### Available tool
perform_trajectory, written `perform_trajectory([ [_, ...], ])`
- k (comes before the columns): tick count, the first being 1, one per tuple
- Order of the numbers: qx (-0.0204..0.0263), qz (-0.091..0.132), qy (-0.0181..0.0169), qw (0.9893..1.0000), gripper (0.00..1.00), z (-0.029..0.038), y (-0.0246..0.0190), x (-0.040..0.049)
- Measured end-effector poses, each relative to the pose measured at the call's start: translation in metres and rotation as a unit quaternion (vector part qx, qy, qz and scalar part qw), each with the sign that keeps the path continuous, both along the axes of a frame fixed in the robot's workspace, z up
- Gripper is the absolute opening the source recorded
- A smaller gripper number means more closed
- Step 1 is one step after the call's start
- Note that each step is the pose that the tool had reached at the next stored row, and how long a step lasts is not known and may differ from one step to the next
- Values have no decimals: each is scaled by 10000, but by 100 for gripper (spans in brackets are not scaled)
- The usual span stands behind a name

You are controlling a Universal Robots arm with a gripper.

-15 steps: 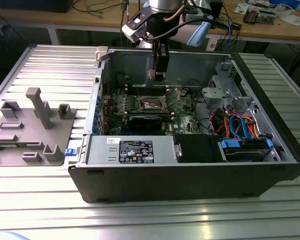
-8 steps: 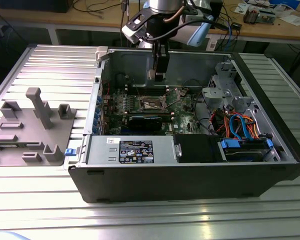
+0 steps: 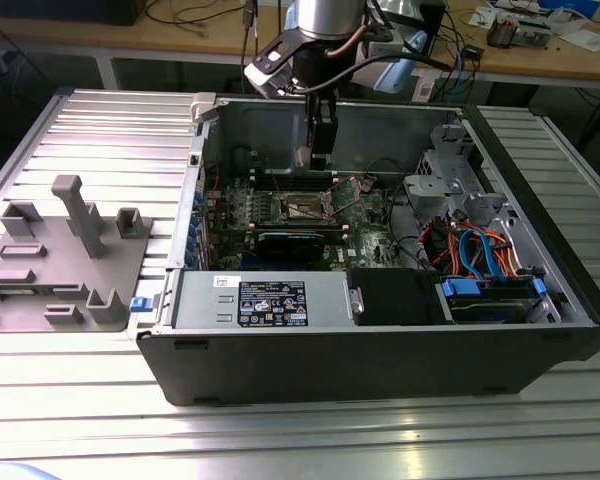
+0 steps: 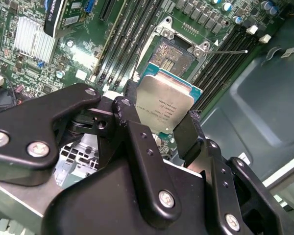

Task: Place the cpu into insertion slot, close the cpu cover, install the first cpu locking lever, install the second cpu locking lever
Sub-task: 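Place the cpu into insertion slot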

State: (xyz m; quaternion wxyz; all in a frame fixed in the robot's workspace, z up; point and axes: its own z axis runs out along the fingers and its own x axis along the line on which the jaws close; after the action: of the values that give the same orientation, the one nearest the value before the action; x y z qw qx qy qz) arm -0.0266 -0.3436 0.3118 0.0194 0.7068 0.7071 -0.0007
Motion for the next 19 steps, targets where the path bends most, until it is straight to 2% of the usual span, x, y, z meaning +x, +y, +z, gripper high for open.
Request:
perform_trajectory([
  [5, -1, -40, 0, 10000, 54, -83, 9, 2],
  [12, 0, -131, 0, 9999, 54, -161, 32, 22],
  [19, 0, -130, -5, 9999, 54, -177, 32, 22],
])
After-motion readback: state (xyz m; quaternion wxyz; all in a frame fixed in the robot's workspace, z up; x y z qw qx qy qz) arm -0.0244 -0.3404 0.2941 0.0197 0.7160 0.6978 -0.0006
